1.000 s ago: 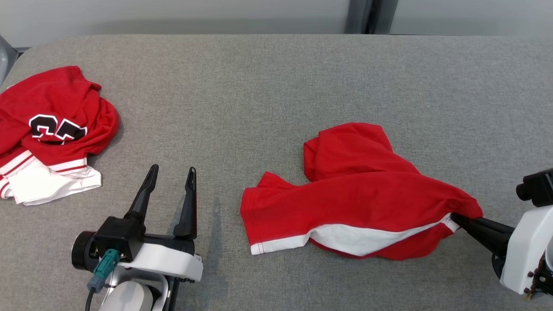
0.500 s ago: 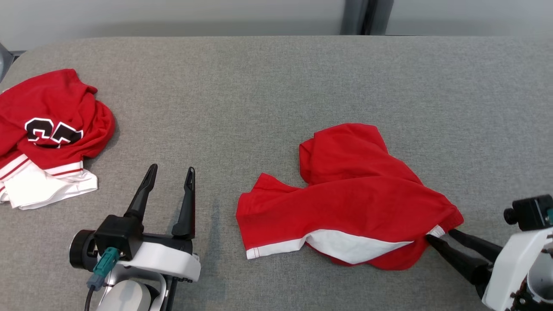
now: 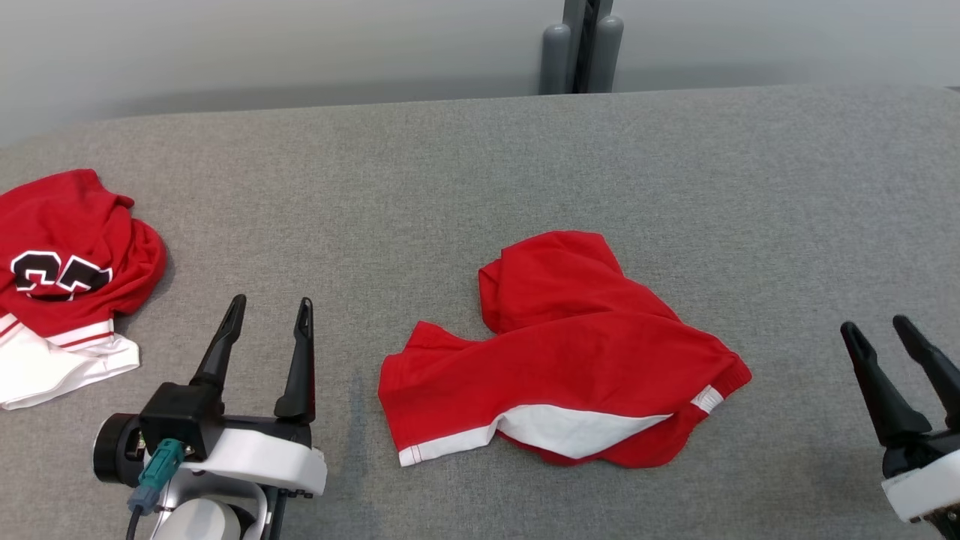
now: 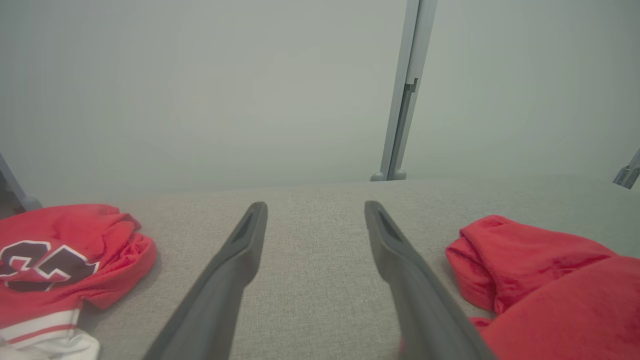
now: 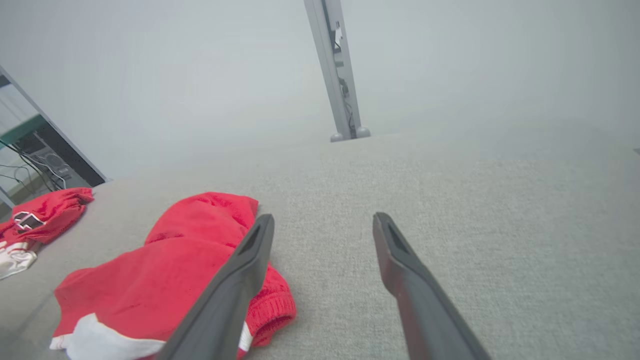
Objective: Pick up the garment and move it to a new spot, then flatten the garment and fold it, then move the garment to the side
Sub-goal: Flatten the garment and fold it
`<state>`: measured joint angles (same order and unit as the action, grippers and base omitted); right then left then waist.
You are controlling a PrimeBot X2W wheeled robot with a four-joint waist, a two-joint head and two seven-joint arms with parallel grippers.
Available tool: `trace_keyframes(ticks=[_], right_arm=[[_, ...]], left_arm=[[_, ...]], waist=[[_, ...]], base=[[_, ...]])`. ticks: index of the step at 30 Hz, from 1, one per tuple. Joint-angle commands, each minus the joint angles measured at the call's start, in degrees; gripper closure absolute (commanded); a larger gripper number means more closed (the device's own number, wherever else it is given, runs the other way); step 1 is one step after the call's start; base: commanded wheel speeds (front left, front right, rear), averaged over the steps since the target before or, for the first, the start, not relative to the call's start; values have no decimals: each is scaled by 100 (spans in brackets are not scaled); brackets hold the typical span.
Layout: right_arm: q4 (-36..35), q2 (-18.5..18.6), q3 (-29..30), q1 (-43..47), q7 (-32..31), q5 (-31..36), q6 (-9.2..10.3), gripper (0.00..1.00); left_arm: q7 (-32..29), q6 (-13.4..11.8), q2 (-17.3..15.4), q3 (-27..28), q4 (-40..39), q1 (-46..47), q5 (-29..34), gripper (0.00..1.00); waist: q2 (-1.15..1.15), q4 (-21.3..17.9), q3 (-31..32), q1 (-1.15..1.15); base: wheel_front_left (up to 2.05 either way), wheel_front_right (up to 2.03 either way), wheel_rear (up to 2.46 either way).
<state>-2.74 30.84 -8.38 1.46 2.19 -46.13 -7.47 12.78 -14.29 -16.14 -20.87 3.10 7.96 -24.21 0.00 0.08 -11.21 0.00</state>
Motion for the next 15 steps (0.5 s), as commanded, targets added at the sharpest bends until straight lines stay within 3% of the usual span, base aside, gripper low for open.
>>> trace_keyframes(ticks=[1,6,10,15], right_arm=[[-58,-210,137,-127,289,304,-4,0],[-135,-915,445,-257,801,1383,-4,0],[-178,-1444,530,-196,844,2082,-4,0],[-25,-1804,540,-37,893,2578,-3,0]], left_arm=[[-15,-51,-78,54,-41,-46,-17,0],[-64,-122,-158,103,-166,-146,-29,0],[-75,-157,-190,110,-241,-239,-42,0],[-73,-219,-171,86,-287,-467,-94,0]], waist=[[0,-51,66,0],[0,-86,207,0],[0,-88,333,0],[0,-75,510,0]], base=[[0,0,0],[0,0,0],[0,0,0],[0,0,0]])
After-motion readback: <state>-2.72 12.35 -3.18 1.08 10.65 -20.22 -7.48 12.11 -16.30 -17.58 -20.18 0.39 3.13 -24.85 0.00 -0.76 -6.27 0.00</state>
